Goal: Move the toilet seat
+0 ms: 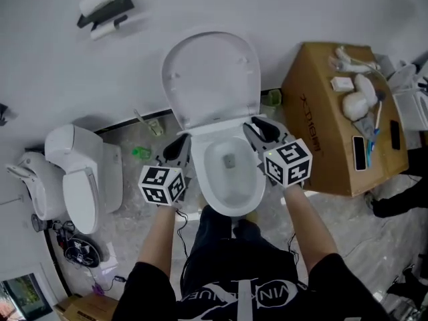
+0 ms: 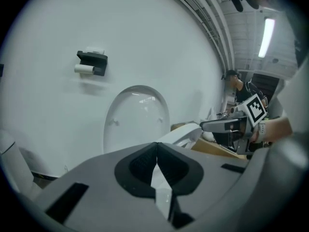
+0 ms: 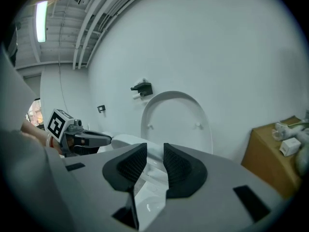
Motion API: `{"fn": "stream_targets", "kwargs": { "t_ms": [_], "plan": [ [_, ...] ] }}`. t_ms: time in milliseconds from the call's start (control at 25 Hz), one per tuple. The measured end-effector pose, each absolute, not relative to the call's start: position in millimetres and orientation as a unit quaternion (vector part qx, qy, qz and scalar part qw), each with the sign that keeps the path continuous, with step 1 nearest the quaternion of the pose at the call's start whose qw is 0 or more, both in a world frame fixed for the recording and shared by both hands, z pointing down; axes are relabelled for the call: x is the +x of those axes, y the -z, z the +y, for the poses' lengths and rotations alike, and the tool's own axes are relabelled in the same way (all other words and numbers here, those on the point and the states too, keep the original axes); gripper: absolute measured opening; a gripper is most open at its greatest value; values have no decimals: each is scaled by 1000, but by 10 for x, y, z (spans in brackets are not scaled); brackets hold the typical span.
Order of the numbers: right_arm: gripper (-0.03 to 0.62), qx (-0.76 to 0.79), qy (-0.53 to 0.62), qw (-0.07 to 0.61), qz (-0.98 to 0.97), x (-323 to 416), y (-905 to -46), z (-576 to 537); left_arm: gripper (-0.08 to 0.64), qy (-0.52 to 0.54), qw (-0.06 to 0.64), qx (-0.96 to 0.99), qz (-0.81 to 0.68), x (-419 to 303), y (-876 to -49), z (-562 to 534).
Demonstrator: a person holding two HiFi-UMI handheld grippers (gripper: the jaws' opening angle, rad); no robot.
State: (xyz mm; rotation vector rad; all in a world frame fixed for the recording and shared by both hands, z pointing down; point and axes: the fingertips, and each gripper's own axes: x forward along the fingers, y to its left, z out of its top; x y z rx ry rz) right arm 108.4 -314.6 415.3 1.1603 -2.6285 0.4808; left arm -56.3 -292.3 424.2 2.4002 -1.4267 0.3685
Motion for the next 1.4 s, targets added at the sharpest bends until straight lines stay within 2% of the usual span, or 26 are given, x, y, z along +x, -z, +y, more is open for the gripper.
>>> {"fn": "stream_targets", "kwargs": {
  "t_ms": [640,1400],
  "plan": [
    [72,456,-122,102,-876,903,-3920,-4120,5,-114,157,847,-496,-710,-4048,-3877],
    [58,475,-117,105,-866,771,-3924,-4900,4,-123,161,839,-505,-837,-4045,-4619]
  ]
}}
